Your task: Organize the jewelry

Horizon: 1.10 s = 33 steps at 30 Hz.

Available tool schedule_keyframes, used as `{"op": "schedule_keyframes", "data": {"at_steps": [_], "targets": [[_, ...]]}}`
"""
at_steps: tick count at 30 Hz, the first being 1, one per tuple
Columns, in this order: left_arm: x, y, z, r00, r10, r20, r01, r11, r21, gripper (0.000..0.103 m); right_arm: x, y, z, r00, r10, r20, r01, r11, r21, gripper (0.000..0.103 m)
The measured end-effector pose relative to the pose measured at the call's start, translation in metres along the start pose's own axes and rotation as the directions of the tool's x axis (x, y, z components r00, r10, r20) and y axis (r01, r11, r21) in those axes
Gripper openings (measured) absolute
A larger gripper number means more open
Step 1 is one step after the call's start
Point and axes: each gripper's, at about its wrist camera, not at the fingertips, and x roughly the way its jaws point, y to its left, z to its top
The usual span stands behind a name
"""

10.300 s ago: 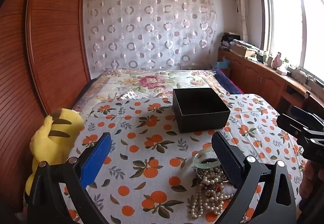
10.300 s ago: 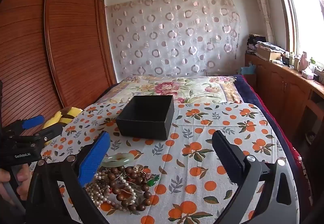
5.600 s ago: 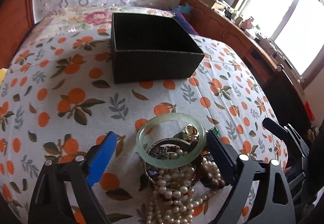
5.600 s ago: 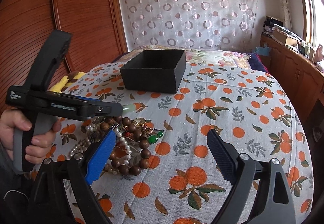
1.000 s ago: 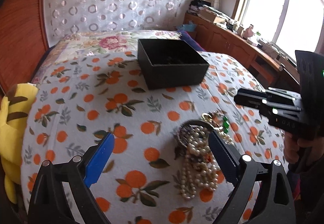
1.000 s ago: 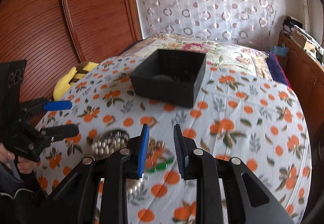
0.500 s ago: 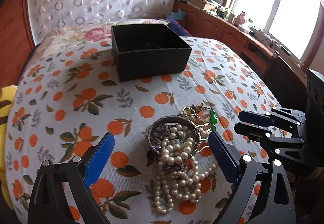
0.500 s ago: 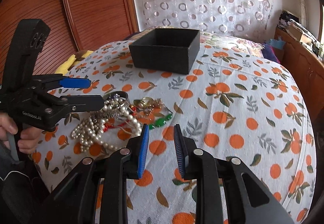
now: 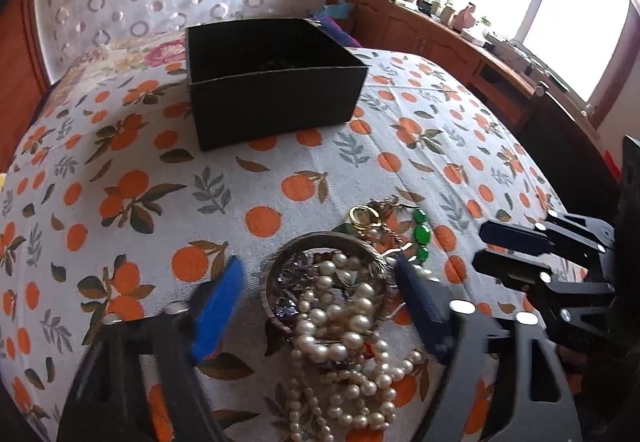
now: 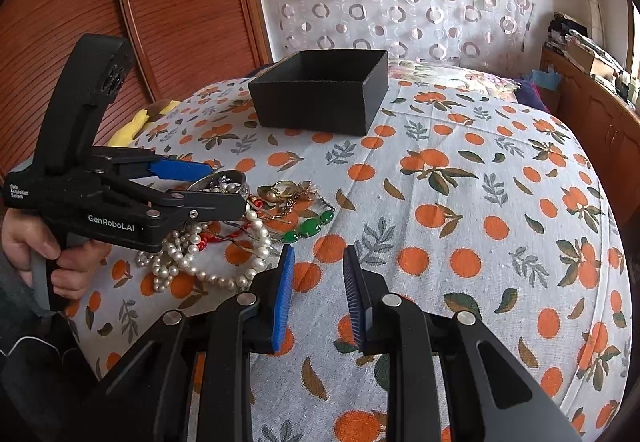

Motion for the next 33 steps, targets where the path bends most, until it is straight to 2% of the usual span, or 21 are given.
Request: {"op": "schedule_keyframes", "data": {"at_steps": [6, 15, 21, 26, 33], "targets": [[-0.008, 0.006, -0.001, 1.000, 0.007, 0.011, -0.006, 1.000, -0.012, 0.058, 0.007, -0.001, 0.010, 1.000, 0.007, -0.013, -0.007, 1.000, -0.010, 0.027], [-0.049, 0.019, 0.004, 0.992, 0.038, 0.124, -0.034, 0.999, -0.039, 0.058, 0.017, 0.003, 0.025, 1.000, -0.003, -0.028, 0.002, 0.999, -0.045, 0.027], [-0.065, 0.029, 0.005, 0.986, 0.053, 0.156, -0.045, 0.997, -0.058, 0.058, 0.023, 0.003, 0.029, 0.999, -0.014, -0.040, 0.011, 0.998, -0.057, 0.027], [-0.082, 0.032, 0.006, 0.979, 0.037, 0.199, -0.024, 0.997, -0.070, 0.058, 0.027, 0.004, 0.030, 0.999, -0.017, -0.047, 0.014, 0.998, -0.064, 0.027], [-0.074, 0.042, 0.002, 0.977, 0.124, 0.174, -0.113, 0.991, -0.068, 0.058, 0.029, 0.007, 0.030, 0.999, -0.009, -0.050, 0.006, 0.998, -0.068, 0.027]]}}
